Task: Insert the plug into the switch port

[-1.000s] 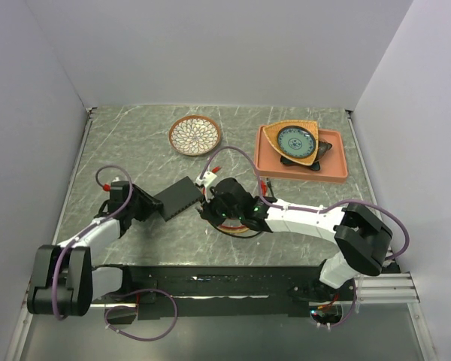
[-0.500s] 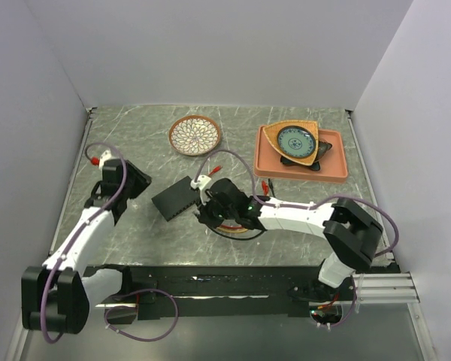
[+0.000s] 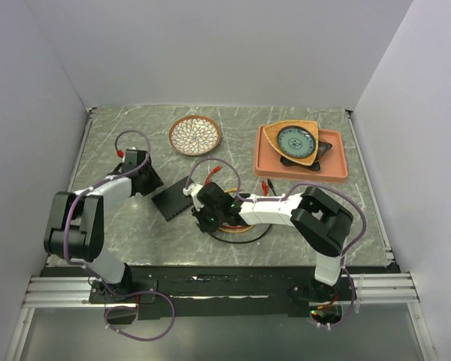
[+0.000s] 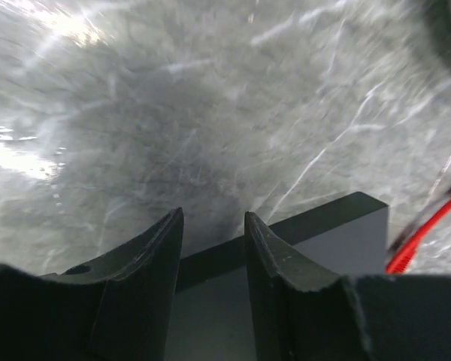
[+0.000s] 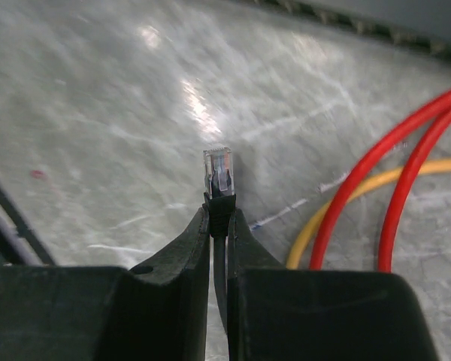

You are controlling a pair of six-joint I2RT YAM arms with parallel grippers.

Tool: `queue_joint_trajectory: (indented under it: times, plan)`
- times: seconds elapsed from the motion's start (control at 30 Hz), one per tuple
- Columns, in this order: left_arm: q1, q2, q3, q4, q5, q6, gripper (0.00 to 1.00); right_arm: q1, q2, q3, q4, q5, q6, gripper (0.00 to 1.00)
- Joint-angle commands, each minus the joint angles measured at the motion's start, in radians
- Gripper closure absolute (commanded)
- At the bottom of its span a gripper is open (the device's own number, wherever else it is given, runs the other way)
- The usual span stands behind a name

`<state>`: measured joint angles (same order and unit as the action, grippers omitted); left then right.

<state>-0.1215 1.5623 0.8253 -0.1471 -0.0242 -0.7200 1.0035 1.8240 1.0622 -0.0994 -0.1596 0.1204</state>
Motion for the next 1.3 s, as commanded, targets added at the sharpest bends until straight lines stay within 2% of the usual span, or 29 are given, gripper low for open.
queue_joint_trajectory:
  times: [0.0, 0.2, 0.37, 0.6, 0.8, 1.27]
  plan:
    - [-0.02, 0.042, -0.001, 0.075, 0.041, 0.019, 0.56, -0.014, 0.046, 0.065, -0.081, 0.08, 0.012, 1.0]
    - [-0.049, 0.051, -0.076, 0.109, 0.052, -0.005, 0.57, -0.088, 0.081, 0.078, -0.131, 0.118, 0.062, 1.0]
    - [-0.089, -0.027, -0.166, 0.175, 0.044, -0.071, 0.58, -0.149, 0.061, 0.047, -0.129, 0.128, 0.094, 1.0]
    - [-0.118, -0.134, -0.273, 0.213, 0.027, -0.156, 0.6, -0.137, 0.018, 0.041, -0.135, 0.105, 0.041, 1.0]
    - [-0.121, -0.174, -0.243, 0.15, -0.045, -0.142, 0.57, -0.108, -0.017, 0.033, -0.124, 0.072, 0.024, 1.0]
    - [-0.121, -0.194, -0.244, 0.104, -0.083, -0.127, 0.53, -0.091, 0.158, 0.306, -0.281, 0.15, 0.055, 1.0]
